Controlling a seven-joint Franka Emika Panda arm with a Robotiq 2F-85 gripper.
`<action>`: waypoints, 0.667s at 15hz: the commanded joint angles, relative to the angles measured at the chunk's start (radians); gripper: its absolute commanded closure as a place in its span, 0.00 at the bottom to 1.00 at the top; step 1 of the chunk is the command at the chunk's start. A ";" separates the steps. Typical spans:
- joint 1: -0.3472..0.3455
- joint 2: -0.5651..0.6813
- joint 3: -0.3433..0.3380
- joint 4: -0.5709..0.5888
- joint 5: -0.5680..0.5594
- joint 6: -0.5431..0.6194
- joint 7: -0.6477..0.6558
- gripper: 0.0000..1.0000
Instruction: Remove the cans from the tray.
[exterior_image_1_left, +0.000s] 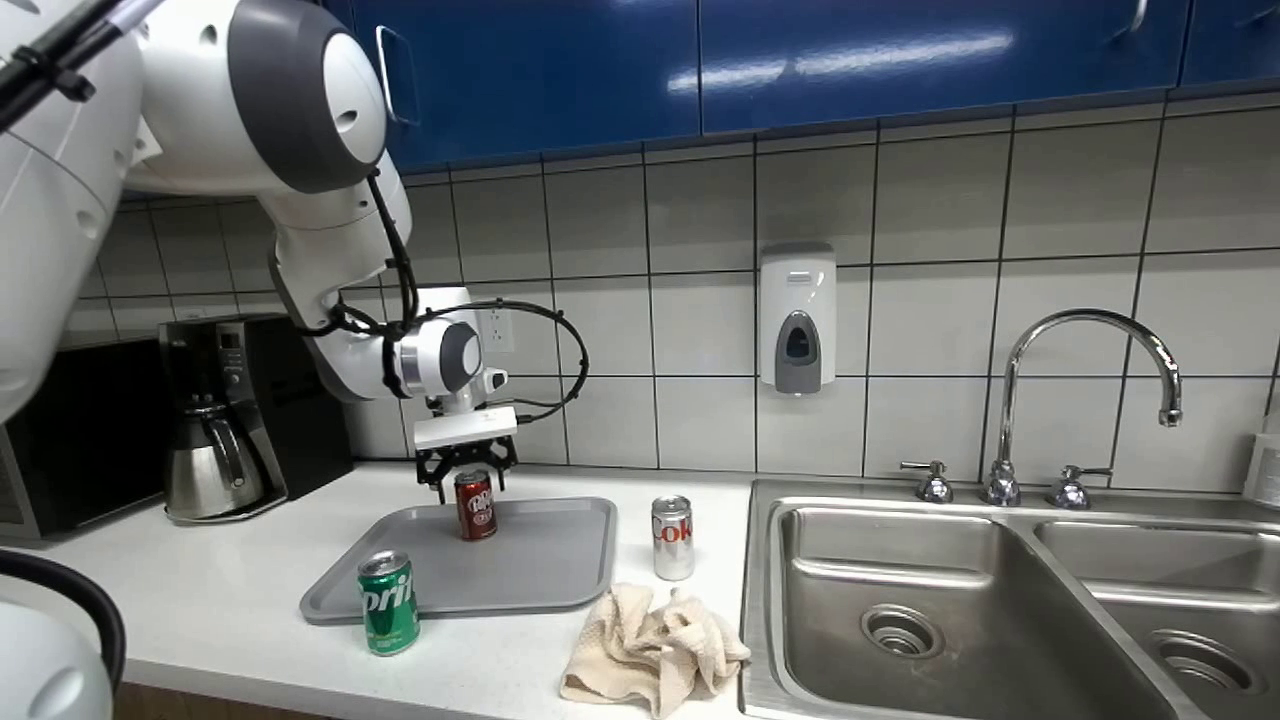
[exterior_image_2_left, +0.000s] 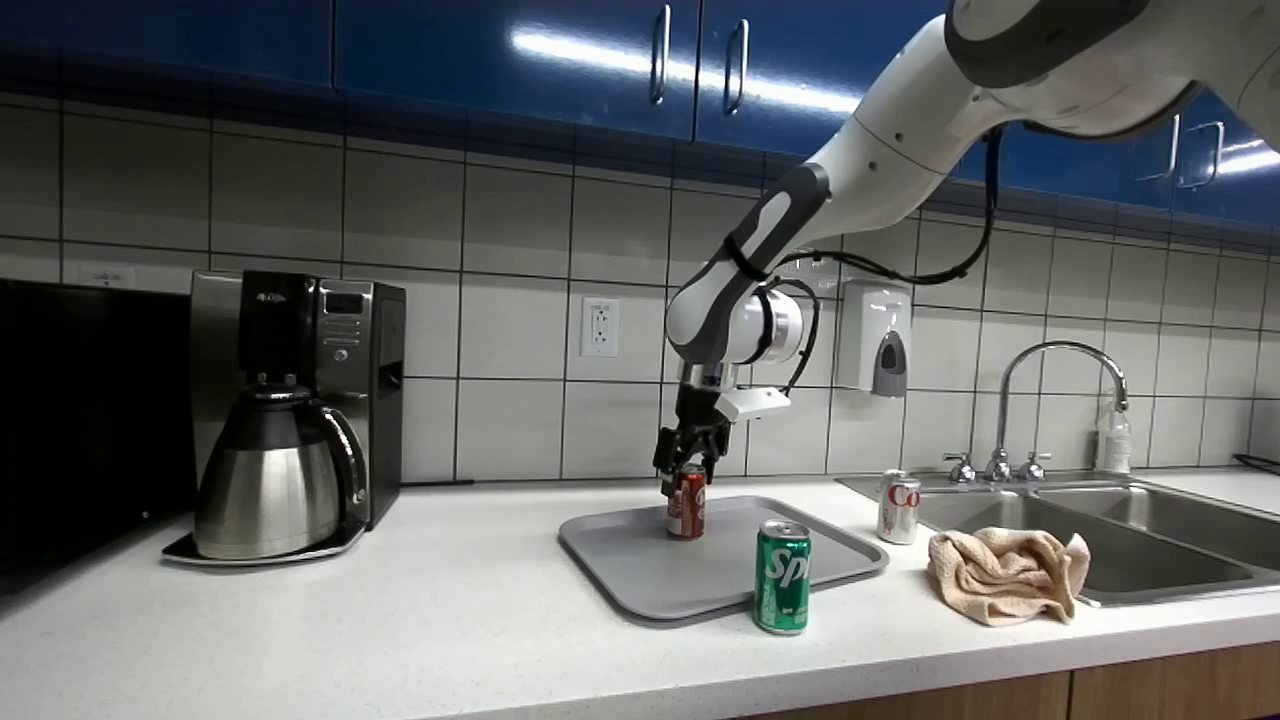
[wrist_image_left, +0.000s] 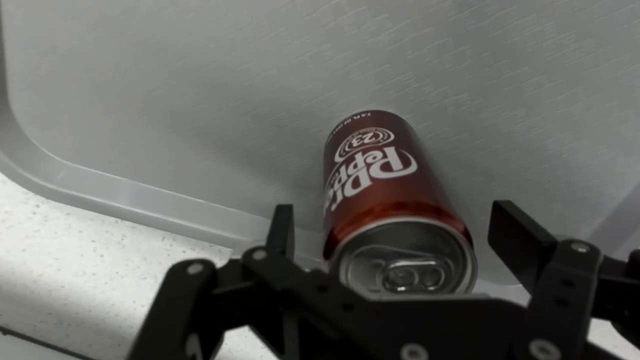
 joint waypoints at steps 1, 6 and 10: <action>0.011 0.008 -0.010 0.034 -0.033 -0.043 0.036 0.26; 0.012 0.003 -0.012 0.026 -0.035 -0.044 0.036 0.57; 0.010 -0.015 -0.011 0.005 -0.035 -0.029 0.035 0.62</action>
